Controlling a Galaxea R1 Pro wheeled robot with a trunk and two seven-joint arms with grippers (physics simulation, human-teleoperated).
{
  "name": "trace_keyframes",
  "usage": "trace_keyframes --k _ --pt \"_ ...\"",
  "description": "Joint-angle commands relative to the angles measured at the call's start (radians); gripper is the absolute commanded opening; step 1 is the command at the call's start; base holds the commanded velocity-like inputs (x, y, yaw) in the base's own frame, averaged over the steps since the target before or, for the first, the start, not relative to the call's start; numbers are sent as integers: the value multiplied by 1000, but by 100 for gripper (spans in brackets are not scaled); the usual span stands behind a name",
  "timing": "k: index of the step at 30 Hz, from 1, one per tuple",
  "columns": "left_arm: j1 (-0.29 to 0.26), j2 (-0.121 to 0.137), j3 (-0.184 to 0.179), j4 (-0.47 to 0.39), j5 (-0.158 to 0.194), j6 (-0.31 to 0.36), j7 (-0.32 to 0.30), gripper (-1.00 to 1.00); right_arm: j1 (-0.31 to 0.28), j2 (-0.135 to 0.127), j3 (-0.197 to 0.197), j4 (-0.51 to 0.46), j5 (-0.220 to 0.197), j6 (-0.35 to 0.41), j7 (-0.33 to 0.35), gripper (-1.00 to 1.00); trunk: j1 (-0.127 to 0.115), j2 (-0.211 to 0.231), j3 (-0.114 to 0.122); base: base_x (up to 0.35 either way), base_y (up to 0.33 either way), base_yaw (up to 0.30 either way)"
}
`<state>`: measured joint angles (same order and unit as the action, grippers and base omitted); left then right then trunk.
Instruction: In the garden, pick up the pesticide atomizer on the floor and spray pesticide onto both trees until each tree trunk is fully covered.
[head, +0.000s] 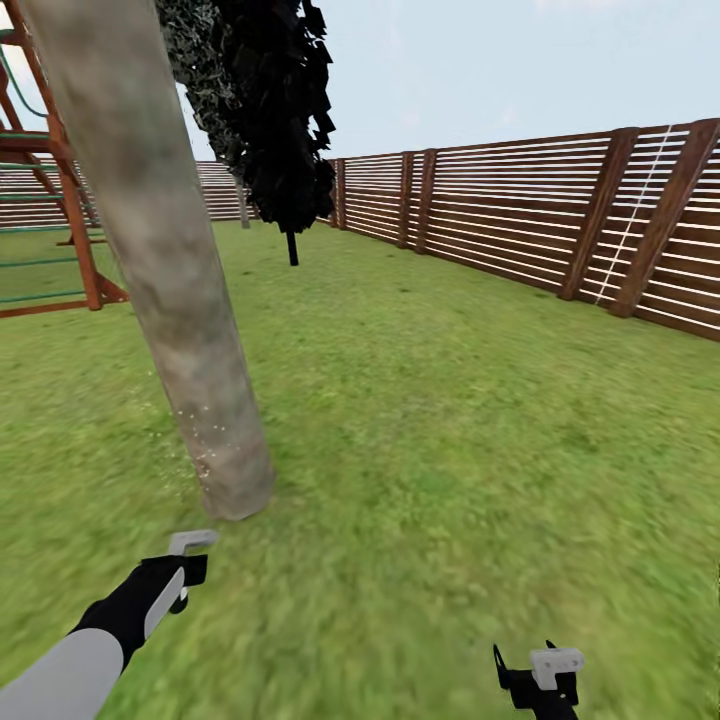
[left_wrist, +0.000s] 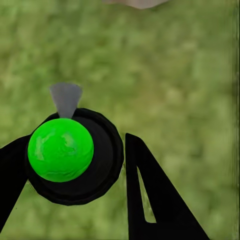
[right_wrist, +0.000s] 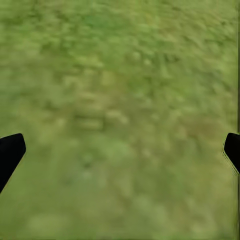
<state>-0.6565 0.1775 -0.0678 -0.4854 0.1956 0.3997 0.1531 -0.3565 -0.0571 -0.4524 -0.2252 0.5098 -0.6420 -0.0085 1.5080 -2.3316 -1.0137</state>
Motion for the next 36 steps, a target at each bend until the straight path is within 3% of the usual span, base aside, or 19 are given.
trace_keyframes --k 1,8,11,14,22,29,36 --pt "0 1 -7 -2 10 5 8 -100 -1 0 -8 1 10 -4 -1 100 0 0 -1 130 -229 1" --pt "-1 1 -3 2 13 15 5 -100 -1 0 -8 1 10 -4 -1 100 0 0 -1 158 -231 14" --pt "-2 7 -4 -4 17 100 -1 -100 -1 0 -8 1 10 -4 -1 100 0 0 -1 252 -175 226" --pt "-2 8 -3 -8 18 126 -2 -100 -1 0 -8 1 11 -4 -1 100 0 0 -1 262 -170 269" --pt "-2 2 -1 -9 16 124 3 -100 -1 0 -8 1 11 -4 -1 100 0 0 -1 254 -173 257" --pt "-2 2 -1 -10 16 122 4 -100 -1 0 -8 1 10 -4 -1 100 0 0 -1 28 -262 31" --pt "-2 0 -3 -12 15 120 6 -100 -1 0 -8 1 10 -4 -1 100 0 0 -1 107 -265 261"
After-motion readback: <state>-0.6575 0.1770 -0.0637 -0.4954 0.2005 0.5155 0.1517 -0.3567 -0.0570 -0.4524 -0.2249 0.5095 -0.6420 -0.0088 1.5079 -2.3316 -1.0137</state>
